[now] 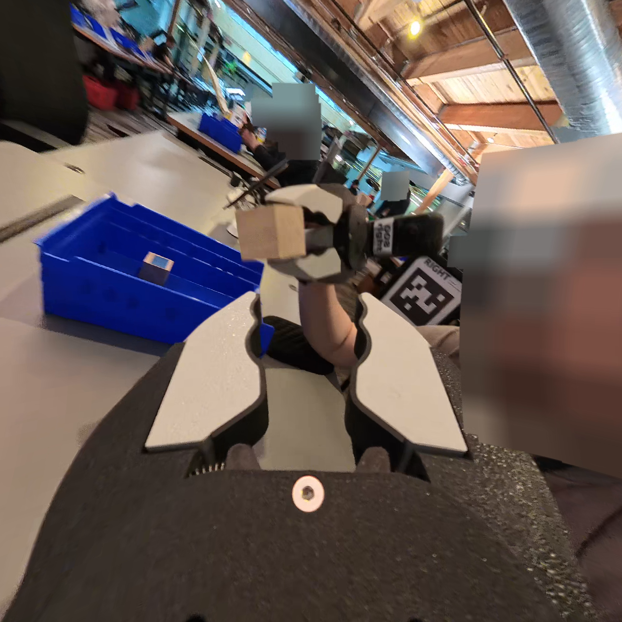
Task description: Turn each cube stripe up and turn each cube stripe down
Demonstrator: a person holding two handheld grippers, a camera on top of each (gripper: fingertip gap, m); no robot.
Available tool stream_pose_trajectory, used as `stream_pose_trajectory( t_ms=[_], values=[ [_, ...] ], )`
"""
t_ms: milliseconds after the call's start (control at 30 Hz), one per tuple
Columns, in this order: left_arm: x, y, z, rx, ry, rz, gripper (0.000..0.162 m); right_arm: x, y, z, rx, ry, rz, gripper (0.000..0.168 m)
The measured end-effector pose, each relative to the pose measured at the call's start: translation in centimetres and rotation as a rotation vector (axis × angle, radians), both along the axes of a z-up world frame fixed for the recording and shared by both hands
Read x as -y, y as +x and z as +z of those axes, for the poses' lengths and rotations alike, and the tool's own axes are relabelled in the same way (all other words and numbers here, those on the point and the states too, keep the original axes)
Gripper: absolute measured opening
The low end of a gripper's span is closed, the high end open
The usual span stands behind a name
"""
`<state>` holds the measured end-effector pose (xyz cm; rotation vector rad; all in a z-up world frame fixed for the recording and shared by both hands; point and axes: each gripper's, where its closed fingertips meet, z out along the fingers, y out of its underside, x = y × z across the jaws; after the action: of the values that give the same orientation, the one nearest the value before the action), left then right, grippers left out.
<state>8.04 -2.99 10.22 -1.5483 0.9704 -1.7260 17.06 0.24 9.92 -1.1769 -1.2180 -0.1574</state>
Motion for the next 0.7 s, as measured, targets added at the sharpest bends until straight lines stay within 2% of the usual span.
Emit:
stream_pose_trajectory(
  t_ms=[33,133,233,333,500,700],
  values=[
    [-0.4,-0.7,0.5,0.013,0.011,0.028,0.052,-1.3,2.5,0.1,-0.026,-0.072,-0.053,0.045],
    [-0.8,-2.2,1.3,0.02,0.034,0.074,0.047,-4.8,9.7,-2.1,-0.151,-0.428,-0.241,0.045],
    [-0.8,-2.7,1.3,-0.008,0.056,0.088,0.046,-7.1,15.5,-8.4,-0.236,-0.844,-0.498,0.046],
    [-0.4,-2.5,1.1,-0.024,0.052,0.066,0.046,-7.8,17.6,-14.5,-0.225,-1.121,-0.643,0.046],
    [0.6,-1.8,0.4,-0.062,0.075,0.007,0.046,-8.4,18.0,-19.7,-0.139,-1.255,-0.773,0.046],
    [0.7,-1.4,-0.2,-0.094,0.073,-0.003,0.046,-8.6,17.9,-23.0,-0.037,-1.302,-0.835,0.046]
  ],
)
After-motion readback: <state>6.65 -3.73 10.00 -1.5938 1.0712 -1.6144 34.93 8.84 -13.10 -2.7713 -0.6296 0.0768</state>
